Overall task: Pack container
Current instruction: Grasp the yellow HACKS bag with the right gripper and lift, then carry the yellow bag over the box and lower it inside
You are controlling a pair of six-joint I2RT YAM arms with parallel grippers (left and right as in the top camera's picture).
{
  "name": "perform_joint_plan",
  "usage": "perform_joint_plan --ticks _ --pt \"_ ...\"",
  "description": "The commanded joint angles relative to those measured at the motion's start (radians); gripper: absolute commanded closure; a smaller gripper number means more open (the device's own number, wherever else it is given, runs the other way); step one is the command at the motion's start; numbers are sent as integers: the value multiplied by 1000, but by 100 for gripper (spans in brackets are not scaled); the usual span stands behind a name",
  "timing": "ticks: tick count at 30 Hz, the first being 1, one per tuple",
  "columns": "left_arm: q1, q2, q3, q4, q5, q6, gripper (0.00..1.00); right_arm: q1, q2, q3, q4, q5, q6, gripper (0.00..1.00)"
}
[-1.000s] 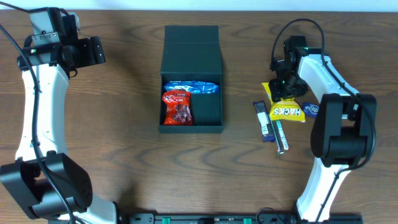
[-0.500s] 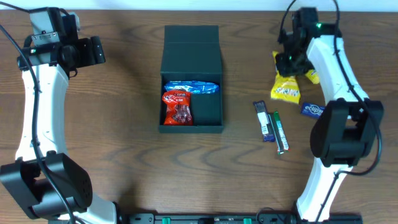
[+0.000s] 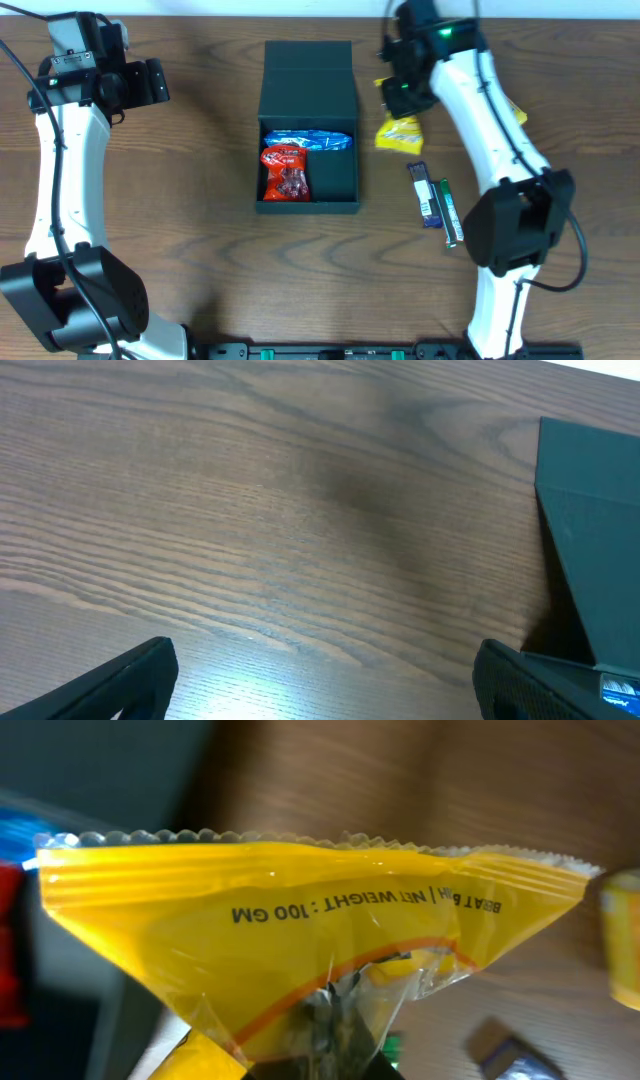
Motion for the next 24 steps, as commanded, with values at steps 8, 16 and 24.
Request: perform_joint_plan --ticks 8,16,24 --pt "6 12 6 -3 0 -11 5 264 0 60 24 -42 247 99" --pt "6 12 6 -4 0 -11 5 370 8 59 32 -14 481 99" --pt "6 12 6 -11 0 -11 5 426 65 58 55 -22 534 99"
